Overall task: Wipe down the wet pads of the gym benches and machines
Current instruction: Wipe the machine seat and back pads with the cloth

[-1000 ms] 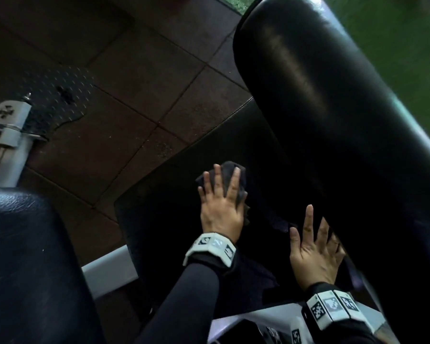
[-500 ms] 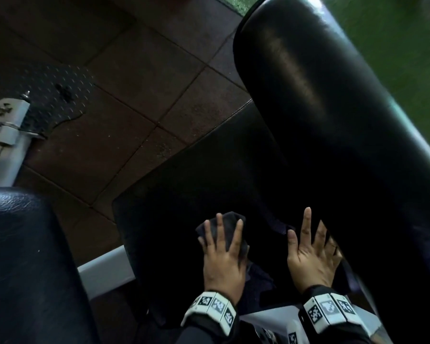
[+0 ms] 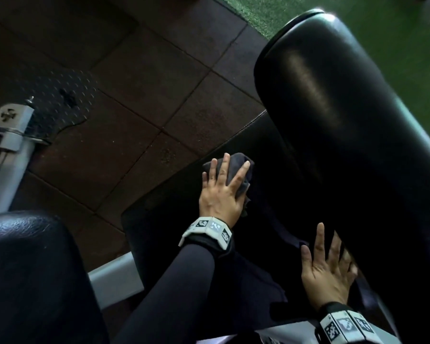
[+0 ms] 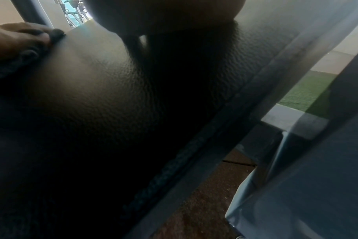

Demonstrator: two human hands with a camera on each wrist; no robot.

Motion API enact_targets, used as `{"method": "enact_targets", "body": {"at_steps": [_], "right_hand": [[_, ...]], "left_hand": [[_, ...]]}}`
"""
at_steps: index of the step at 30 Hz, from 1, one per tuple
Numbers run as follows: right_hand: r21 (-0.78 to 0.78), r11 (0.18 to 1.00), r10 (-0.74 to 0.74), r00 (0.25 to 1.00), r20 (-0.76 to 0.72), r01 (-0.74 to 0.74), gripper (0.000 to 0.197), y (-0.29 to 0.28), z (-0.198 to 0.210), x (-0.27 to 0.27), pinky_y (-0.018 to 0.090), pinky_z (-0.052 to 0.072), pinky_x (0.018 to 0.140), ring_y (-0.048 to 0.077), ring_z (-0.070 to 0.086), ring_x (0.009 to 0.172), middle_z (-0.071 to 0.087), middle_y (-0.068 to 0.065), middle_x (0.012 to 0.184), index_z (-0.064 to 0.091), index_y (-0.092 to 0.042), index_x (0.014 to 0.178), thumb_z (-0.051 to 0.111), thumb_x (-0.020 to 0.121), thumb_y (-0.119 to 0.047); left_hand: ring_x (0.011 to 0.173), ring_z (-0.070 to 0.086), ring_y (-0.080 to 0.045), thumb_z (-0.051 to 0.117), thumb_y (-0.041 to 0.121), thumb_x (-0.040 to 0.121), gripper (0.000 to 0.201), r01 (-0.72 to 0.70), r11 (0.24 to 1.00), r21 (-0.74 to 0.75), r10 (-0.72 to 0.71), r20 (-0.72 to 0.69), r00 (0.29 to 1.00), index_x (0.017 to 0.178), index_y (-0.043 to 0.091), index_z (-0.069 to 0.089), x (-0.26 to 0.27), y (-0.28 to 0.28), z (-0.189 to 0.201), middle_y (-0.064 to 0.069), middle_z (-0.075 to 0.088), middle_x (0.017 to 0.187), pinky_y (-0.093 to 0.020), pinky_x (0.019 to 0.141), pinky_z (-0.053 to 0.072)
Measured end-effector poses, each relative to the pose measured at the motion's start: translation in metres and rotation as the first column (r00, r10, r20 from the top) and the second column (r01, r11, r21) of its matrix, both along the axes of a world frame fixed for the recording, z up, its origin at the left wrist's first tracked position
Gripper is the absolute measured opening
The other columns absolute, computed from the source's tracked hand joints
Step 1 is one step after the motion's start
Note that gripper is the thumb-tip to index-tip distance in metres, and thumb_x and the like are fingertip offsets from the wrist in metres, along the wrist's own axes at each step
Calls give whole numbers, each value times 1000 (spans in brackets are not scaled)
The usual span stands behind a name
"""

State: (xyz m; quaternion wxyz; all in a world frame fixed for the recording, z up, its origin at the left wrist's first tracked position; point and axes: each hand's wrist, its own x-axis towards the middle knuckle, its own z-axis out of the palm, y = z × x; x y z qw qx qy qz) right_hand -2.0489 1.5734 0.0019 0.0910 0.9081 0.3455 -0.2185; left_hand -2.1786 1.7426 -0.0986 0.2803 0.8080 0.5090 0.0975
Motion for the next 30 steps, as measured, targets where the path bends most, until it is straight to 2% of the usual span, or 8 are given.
{"method": "enact_targets", "body": {"at_steps": [2, 6, 10, 13, 15, 22, 26, 30], "right_hand": [[0, 1000, 0, 1000, 8, 0, 73, -2, -5, 2, 26, -10, 103, 15, -6, 138, -8, 2, 157, -18, -41, 133, -14, 65, -67], [28, 999, 17, 999, 30, -18, 73, -2, -6, 4, 26, -7, 103, 8, -9, 133, -6, 3, 158, -16, -40, 132, -13, 64, -67], [44, 997, 57, 997, 58, -60, 71, -5, -9, 4, 23, -11, 101, 3, -11, 129, -6, 2, 157, -16, -40, 133, -10, 67, -66], [23, 998, 49, 997, 58, -50, 70, -3, -5, 1, 24, -9, 102, 13, -6, 137, -4, 3, 158, -17, -40, 133, -10, 70, -66], [-17, 1000, 5, 1000, -2, -6, 61, 1, 2, -2, 26, -2, 103, 20, 2, 141, 0, 3, 158, -14, -38, 138, 3, 86, -65], [-51, 998, -49, 995, -84, 44, 56, 7, 9, -1, 24, 3, 100, 19, 3, 142, 0, 1, 158, -7, -31, 147, 17, 98, -45], [9, 1000, -27, 997, -69, 28, 51, 5, 7, -3, 27, 1, 107, 17, -2, 141, -5, 0, 157, -16, -43, 132, 7, 89, -60], [26, 999, -32, 998, -52, 34, 52, 2, 2, -1, 27, -1, 107, 19, 0, 142, -4, 1, 158, -14, -43, 130, 2, 85, -62]], "left_hand": [[146, 9, -32, 16, 59, 88, 59, -61, 997, -46, 61, -7, 998, 146, 47, 14, -18, 13, -4, -7, 12, 159, -48, 116, 10], [143, 17, -36, 19, 56, 87, 64, -286, 953, -101, 286, -7, 958, 147, 36, 28, -61, 8, -22, -13, 23, 155, -54, 113, 17], [142, 17, -42, 51, 34, 93, 57, -431, 900, -65, 432, -3, 902, 146, 26, 32, -76, -44, -36, -20, 23, 154, -61, 110, 22], [142, 12, -43, 42, 38, 94, 59, -409, 908, -91, 408, -38, 912, 149, 23, 25, -62, -79, -29, -21, 15, 156, -61, 108, 22], [143, 9, -42, 31, 44, 93, 61, -333, 936, -119, 330, -40, 943, 150, 24, 22, -45, -87, -21, -19, 11, 157, -60, 107, 20], [145, 2, -37, 26, 49, 93, 58, -171, 982, -79, 174, 25, 984, 149, 37, 18, -6, -19, 3, -13, 7, 159, -52, 112, 3], [146, 0, -32, 36, 42, 98, 55, -303, 935, -182, 303, -29, 953, 150, 38, 17, -27, 25, 0, -11, 6, 160, -50, 116, 5], [142, 16, -40, 48, 29, 97, 51, -474, 865, -165, 481, 0, 877, 146, 24, 36, -59, 11, -18, -21, 24, 153, -58, 112, 17]]}}
